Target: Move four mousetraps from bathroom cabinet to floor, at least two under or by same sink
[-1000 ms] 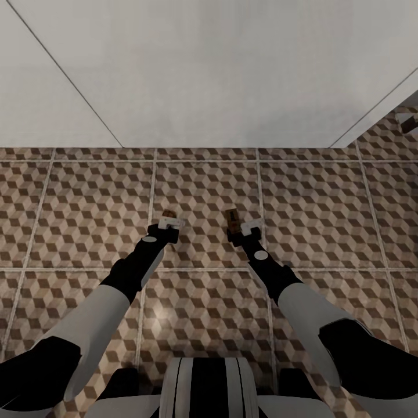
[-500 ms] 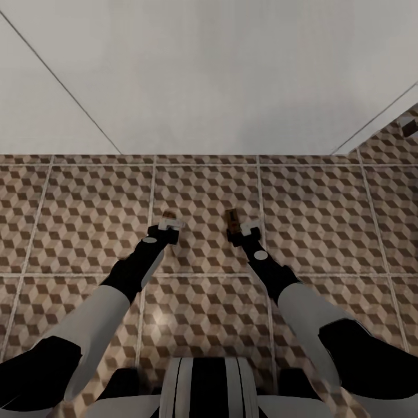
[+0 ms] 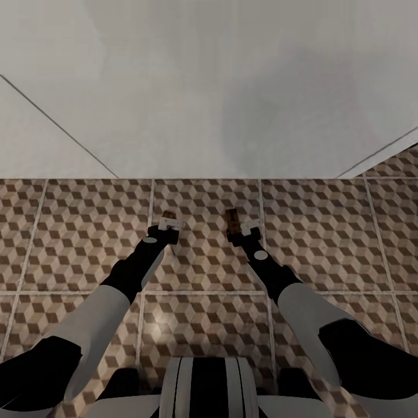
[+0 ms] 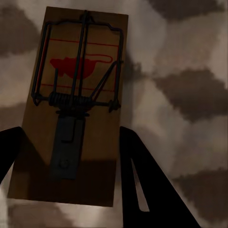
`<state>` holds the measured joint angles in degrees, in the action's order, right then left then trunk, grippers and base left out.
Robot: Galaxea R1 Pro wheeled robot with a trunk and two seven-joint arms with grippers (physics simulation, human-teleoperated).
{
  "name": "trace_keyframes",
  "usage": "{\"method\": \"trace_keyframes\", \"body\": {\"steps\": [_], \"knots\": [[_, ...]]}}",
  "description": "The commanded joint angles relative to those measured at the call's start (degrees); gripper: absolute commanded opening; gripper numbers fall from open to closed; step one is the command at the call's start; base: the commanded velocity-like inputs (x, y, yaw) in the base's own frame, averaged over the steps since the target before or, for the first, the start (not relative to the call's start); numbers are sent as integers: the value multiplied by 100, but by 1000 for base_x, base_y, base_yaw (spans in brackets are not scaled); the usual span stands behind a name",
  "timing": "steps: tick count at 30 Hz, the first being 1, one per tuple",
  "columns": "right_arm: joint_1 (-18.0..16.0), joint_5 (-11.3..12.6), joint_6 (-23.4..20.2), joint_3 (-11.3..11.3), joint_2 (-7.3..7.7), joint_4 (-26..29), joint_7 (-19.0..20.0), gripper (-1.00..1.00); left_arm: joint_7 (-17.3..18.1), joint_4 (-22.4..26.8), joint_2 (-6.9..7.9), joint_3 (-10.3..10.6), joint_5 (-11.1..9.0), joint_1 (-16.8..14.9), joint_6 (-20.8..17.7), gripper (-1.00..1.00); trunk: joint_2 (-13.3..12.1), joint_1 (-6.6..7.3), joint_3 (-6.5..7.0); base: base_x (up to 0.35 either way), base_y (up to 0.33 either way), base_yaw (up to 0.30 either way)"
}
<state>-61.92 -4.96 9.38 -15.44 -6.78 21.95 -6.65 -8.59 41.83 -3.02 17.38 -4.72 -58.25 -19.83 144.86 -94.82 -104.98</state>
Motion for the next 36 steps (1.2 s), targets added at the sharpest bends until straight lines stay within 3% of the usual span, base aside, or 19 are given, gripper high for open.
{"method": "trace_keyframes", "body": {"steps": [1,36], "knots": [[-4,-31,9,-28,1,-7,-38,-100,-54,8,4,28,-29,-2,-30,-100,1,0,-3,35,0,0],[-4,-60,95,-29,0,-7,-38,-100,-55,1,-23,28,-29,-2,-30,-100,1,0,-3,2,0,0]]}}
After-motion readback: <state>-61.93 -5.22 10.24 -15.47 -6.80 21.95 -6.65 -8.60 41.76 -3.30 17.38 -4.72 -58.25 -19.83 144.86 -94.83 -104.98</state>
